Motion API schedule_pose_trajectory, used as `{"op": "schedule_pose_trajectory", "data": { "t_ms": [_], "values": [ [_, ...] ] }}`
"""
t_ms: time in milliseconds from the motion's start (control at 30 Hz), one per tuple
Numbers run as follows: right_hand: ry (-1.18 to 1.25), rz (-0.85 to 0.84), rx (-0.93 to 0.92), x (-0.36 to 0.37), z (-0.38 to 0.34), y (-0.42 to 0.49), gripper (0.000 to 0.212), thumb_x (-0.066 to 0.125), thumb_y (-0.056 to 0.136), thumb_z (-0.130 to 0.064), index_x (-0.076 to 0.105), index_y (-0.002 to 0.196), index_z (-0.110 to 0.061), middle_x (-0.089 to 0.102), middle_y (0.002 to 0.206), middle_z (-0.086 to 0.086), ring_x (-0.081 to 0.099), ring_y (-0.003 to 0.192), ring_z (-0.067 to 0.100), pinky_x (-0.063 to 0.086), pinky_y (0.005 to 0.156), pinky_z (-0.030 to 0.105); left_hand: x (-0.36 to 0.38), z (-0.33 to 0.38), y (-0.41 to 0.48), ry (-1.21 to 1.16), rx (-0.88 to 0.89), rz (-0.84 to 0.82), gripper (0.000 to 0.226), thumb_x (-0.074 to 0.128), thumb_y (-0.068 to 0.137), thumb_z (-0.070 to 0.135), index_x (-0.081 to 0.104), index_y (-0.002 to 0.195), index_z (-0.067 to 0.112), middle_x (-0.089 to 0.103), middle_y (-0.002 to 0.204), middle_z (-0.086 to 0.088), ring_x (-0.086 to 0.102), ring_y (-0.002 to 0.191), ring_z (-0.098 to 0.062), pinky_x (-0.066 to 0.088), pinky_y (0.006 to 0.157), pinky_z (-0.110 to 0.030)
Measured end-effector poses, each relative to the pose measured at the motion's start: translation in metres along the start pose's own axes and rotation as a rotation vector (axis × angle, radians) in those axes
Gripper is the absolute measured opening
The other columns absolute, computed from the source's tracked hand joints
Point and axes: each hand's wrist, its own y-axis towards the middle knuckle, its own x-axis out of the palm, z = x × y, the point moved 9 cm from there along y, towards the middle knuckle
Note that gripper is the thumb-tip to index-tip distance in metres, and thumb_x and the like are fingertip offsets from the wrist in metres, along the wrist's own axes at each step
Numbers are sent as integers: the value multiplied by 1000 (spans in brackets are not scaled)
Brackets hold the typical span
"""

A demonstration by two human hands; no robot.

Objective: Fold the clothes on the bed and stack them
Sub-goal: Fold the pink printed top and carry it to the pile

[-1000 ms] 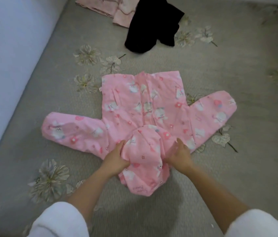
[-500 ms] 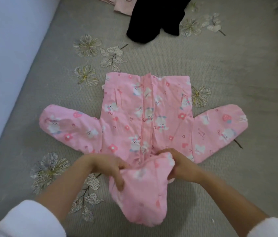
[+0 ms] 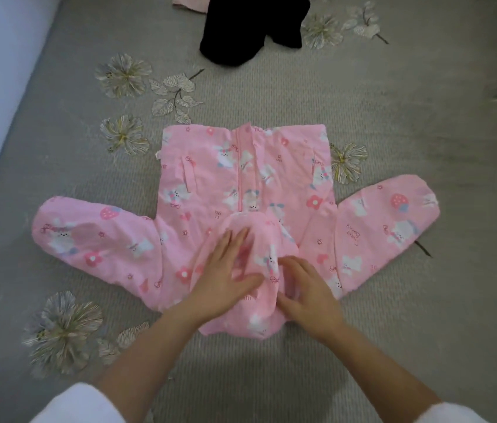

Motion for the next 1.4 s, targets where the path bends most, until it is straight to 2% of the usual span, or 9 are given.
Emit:
{"op": "schedule_pose_trajectory", "data": {
  "t_ms": [167,300,433,633,833,933,1133,1267,1400],
  "values": [
    [-375,-29,37,17,22,25,56,49,92,-42,37,144,-26,31,153,-10,25,142,12,22,107,34,2,32,4,117,229,142,59,35,89,63,0,136,66,-15,152,31,-24,142,-5,-14,116,-32],
    [-511,18,-41,9,30,34,40,38,100,-37,47,138,-27,38,149,-14,27,140,16,21,103,34,38,26,9,710,333,84,75,31,86,63,-15,144,50,-29,155,9,-31,140,-29,-4,111,-61],
    [-272,302,-28,-32,43,21,30,59,92,-22,61,121,-15,56,132,2,47,123,25,33,96,38,37,4,54,816,209,14,77,24,86,69,-34,133,48,-41,147,10,-33,139,-31,1,113,-62],
    [523,811,816,-94,169,-21,56,70,83,-19,42,128,-1,49,127,16,52,112,31,46,96,45,56,-9,89,812,115,-50,80,30,85,72,-17,144,46,-33,153,10,-30,140,-32,10,107,-67],
    [1047,916,763,-112,170,-5,26,72,75,-11,66,101,-11,68,92,0,62,67,11,45,47,15,54,-8,86,800,98,-59,80,32,86,71,-16,145,46,-30,154,10,-26,142,-30,9,109,-64],
    [937,1027,622,-136,136,-3,18,71,74,-13,66,91,-16,67,78,-11,61,62,2,46,50,15,53,-5,85,776,96,-66,81,33,86,71,-15,146,46,-28,155,10,-25,142,-30,10,110,-63],
    [416,664,143,-122,19,66,24,67,83,-22,59,106,-21,57,68,-9,49,58,-2,38,57,11,52,-5,84,778,120,-63,82,33,85,72,-14,146,44,-26,155,10,-19,144,-30,14,112,-62],
    [-32,256,17,-69,-3,101,44,46,92,-44,55,132,-27,62,122,-7,44,123,9,27,102,33,50,-11,84,718,128,-75,83,37,85,70,-14,146,44,-23,156,10,-17,145,-29,18,111,-62],
    [-235,38,93,-30,27,101,46,32,101,-39,29,147,-38,18,158,-11,2,147,10,1,112,34,46,-8,82,621,164,-66,76,41,87,62,-1,148,44,-13,159,11,-15,146,-24,16,112,-60]
  ]
}}
